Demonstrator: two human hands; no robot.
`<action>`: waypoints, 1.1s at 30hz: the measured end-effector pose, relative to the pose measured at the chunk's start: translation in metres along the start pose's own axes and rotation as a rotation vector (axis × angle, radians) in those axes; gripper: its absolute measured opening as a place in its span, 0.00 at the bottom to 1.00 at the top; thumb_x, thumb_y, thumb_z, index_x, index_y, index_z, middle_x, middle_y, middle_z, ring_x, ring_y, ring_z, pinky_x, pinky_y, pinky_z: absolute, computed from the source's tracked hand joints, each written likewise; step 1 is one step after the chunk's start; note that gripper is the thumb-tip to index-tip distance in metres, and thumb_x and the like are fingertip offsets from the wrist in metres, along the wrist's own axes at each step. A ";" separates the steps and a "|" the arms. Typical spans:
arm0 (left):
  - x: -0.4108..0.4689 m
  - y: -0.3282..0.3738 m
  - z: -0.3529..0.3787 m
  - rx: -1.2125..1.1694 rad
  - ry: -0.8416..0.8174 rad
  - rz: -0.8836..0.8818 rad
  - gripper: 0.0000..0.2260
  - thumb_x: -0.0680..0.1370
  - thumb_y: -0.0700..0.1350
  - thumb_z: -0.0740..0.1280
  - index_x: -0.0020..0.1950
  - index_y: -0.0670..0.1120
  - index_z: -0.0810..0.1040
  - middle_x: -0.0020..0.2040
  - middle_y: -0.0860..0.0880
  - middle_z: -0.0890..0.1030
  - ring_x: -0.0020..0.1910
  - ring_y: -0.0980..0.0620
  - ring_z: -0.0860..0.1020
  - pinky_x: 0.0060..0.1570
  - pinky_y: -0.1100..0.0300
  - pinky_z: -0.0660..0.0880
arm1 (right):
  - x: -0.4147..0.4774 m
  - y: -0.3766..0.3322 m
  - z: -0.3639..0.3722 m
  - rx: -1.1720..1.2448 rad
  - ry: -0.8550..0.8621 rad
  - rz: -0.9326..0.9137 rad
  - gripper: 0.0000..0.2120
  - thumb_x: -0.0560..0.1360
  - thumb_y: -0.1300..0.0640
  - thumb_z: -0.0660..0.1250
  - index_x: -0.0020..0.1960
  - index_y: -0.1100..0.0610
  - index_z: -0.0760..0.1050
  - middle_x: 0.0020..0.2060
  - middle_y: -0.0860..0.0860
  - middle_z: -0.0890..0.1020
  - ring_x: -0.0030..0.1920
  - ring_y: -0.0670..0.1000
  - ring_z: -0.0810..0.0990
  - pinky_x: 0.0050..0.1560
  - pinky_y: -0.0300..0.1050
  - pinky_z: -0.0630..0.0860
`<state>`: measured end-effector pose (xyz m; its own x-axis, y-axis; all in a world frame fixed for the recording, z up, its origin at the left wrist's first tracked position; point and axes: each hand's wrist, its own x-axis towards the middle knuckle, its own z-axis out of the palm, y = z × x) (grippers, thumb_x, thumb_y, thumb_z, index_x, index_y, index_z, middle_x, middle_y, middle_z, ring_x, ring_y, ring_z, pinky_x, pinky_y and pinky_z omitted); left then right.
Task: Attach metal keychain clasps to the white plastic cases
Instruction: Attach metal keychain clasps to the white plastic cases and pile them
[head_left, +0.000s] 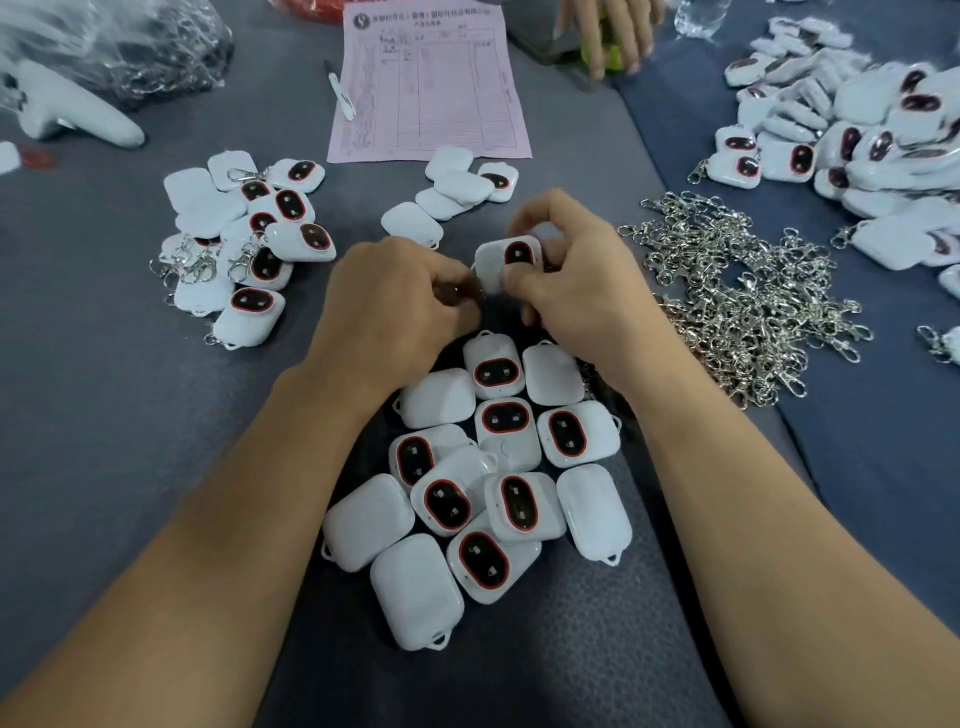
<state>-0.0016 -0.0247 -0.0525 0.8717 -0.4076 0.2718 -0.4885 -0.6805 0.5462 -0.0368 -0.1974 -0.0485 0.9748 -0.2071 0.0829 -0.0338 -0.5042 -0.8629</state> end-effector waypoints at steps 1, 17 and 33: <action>0.000 -0.001 0.000 0.000 -0.004 0.001 0.07 0.71 0.49 0.73 0.47 0.56 0.87 0.36 0.53 0.85 0.36 0.51 0.81 0.41 0.52 0.78 | 0.000 0.000 -0.001 -0.018 -0.009 -0.012 0.10 0.75 0.61 0.69 0.52 0.48 0.76 0.31 0.50 0.81 0.29 0.49 0.76 0.30 0.42 0.71; 0.002 -0.002 0.005 0.273 0.183 0.167 0.03 0.70 0.46 0.76 0.42 0.50 0.88 0.32 0.43 0.77 0.35 0.45 0.69 0.35 0.56 0.61 | -0.002 -0.002 0.001 -0.062 0.008 -0.065 0.07 0.72 0.59 0.69 0.47 0.49 0.78 0.31 0.56 0.82 0.32 0.58 0.79 0.32 0.51 0.78; 0.000 0.000 -0.001 0.296 0.203 0.263 0.03 0.69 0.46 0.73 0.39 0.49 0.86 0.30 0.49 0.79 0.35 0.45 0.74 0.47 0.54 0.62 | 0.002 0.002 0.001 0.267 -0.078 0.158 0.07 0.73 0.63 0.72 0.47 0.52 0.80 0.26 0.57 0.80 0.26 0.55 0.73 0.27 0.46 0.70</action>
<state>-0.0017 -0.0241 -0.0515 0.6920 -0.4823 0.5371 -0.6584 -0.7269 0.1955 -0.0343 -0.1981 -0.0509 0.9763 -0.1956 -0.0925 -0.1374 -0.2303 -0.9634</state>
